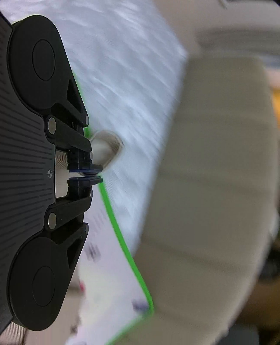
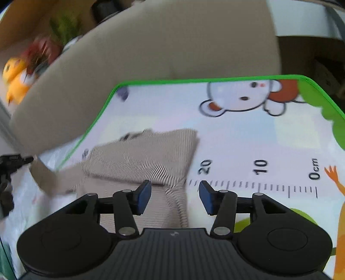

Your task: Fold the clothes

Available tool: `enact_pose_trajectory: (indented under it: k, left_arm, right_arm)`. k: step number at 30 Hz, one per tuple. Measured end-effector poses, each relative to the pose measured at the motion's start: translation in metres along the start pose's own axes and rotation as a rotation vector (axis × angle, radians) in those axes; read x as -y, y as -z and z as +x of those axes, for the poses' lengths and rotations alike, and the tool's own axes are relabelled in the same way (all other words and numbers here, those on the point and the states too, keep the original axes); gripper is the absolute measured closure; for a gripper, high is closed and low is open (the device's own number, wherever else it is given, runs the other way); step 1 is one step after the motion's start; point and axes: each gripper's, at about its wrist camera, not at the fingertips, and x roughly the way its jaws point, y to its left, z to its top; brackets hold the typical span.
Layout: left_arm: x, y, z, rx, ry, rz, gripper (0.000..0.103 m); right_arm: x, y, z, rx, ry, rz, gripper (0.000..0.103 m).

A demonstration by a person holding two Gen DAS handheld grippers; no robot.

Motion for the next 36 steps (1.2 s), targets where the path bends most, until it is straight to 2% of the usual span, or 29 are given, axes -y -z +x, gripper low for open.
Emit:
enact_pose_trajectory:
  k: [3,6,10,13,15,17,19,20,21,25,28,30,32,35,36]
  left_arm:
    - [0.049,-0.007,-0.017,-0.050,0.147,-0.014,0.100]
    - [0.112,0.004,-0.030,-0.068,0.242,0.108,0.100]
    - [0.173,0.019,-0.043,-0.093,0.285,0.253,0.100]
    - [0.186,0.014,-0.054,-0.036,0.273,0.277,0.100]
    - [0.175,0.007,-0.066,-0.009,0.254,0.282,0.098]
    - [0.153,-0.001,-0.070,0.010,0.202,0.275,0.090]
    - [0.116,-0.006,-0.058,-0.019,0.113,0.218,0.071]
    - [0.093,-0.007,-0.045,-0.058,0.070,0.157,0.052]
    - [0.074,-0.005,-0.034,-0.087,0.031,0.110,0.050]
    - [0.031,0.016,-0.002,-0.116,-0.101,0.060,0.050]
    - [-0.002,0.032,0.023,-0.138,-0.200,0.022,0.041]
    - [-0.024,0.042,0.039,-0.153,-0.266,-0.003,0.030]
    - [-0.044,0.051,0.052,-0.158,-0.326,-0.033,0.030]
    - [-0.059,0.052,0.046,-0.101,-0.360,-0.112,0.030]
    - [-0.062,0.053,0.047,-0.118,-0.351,-0.121,0.033]
  right_arm:
    - [0.011,0.003,-0.002,0.059,-0.019,0.077,0.054]
    - [0.013,0.011,0.005,0.094,-0.050,0.099,0.054]
    - [0.006,0.021,0.041,0.033,-0.082,0.116,0.054]
    - [0.000,0.021,0.054,0.036,-0.114,0.100,0.054]
    - [-0.003,0.020,0.058,0.044,-0.120,0.062,0.051]
    - [0.000,0.021,0.059,0.051,-0.110,0.027,0.046]
    - [0.007,0.023,0.061,0.051,-0.097,0.025,0.046]
    - [0.011,0.025,0.062,0.044,-0.089,0.028,0.046]
    - [0.015,0.028,0.063,0.036,-0.082,0.032,0.046]
    - [0.023,0.037,0.068,0.004,-0.049,0.004,0.045]
    - [0.022,0.043,0.073,-0.015,-0.034,-0.029,0.045]
    - [0.020,0.046,0.075,-0.017,-0.043,-0.038,0.043]
    - [0.018,0.049,0.077,-0.019,-0.051,-0.046,0.041]
    - [0.017,0.052,0.080,-0.022,-0.061,-0.062,0.040]
    - [0.018,0.053,0.081,-0.024,-0.062,-0.060,0.040]
